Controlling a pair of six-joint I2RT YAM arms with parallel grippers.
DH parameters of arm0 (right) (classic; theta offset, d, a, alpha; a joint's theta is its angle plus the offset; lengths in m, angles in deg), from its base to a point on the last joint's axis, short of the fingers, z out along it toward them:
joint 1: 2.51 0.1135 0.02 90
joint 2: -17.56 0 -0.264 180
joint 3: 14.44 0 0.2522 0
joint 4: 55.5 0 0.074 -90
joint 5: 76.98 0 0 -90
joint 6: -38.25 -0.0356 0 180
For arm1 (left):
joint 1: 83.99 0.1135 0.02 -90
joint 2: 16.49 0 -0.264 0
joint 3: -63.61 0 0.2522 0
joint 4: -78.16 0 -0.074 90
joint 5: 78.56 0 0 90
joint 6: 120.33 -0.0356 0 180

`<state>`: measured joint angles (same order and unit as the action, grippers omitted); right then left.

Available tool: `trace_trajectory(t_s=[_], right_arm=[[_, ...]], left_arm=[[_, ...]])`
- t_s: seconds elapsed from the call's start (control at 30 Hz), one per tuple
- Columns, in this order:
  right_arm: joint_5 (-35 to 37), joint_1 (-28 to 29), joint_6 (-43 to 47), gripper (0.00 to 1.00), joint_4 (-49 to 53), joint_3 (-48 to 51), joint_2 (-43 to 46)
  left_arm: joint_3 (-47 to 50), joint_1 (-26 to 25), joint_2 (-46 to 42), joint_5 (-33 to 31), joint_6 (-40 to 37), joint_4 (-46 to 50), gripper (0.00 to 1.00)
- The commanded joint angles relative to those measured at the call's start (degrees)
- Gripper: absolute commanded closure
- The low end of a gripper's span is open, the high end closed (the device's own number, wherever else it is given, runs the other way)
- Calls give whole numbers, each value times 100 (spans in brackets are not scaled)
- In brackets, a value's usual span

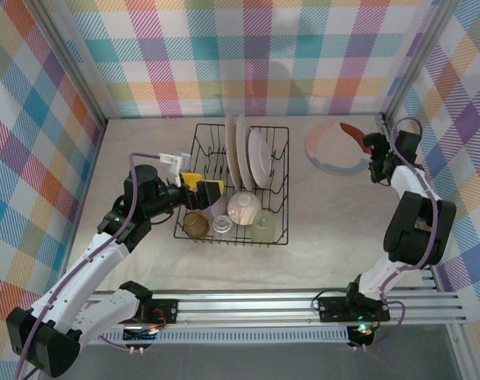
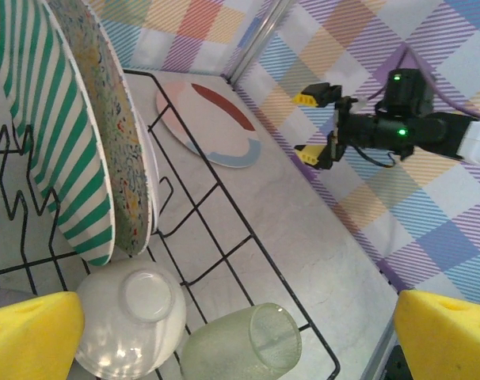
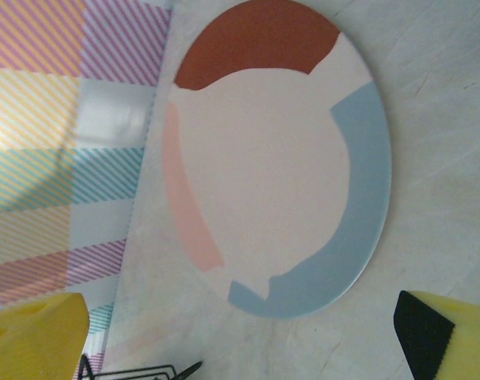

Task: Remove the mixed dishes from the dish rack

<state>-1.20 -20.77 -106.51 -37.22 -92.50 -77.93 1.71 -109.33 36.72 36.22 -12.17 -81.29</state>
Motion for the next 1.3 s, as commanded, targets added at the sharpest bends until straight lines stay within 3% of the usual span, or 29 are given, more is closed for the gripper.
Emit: trace_trajectory(t_s=[0.0, 0.33, 0.5, 0.7, 0.97, 1.27], right_arm=[[53, 32, 11, 1, -228, 506, 458], [-538, 873, 647, 1, -88, 1677, 3037], [-1256, 997, 1037, 1, 484, 2016, 4344], [-2242, 1014, 959, 1, 716, 2439, 5317], [-2895, 1178, 1233, 1, 1315, 2479, 6048], [-3164, 1361, 1156, 1, 1253, 2806, 6475]], left_arm=[[-139, 100, 64, -138, -186, 166, 0], [-552, 91, 749, -308, 74, 480, 2], [-1159, 52, 1220, -398, 136, 1007, 6], [-1684, 21, 1819, -749, 107, 1128, 11], [-3073, 21, 3046, -795, -313, 2014, 20], [-3862, 37, 3943, -1075, -310, 2448, 30]])
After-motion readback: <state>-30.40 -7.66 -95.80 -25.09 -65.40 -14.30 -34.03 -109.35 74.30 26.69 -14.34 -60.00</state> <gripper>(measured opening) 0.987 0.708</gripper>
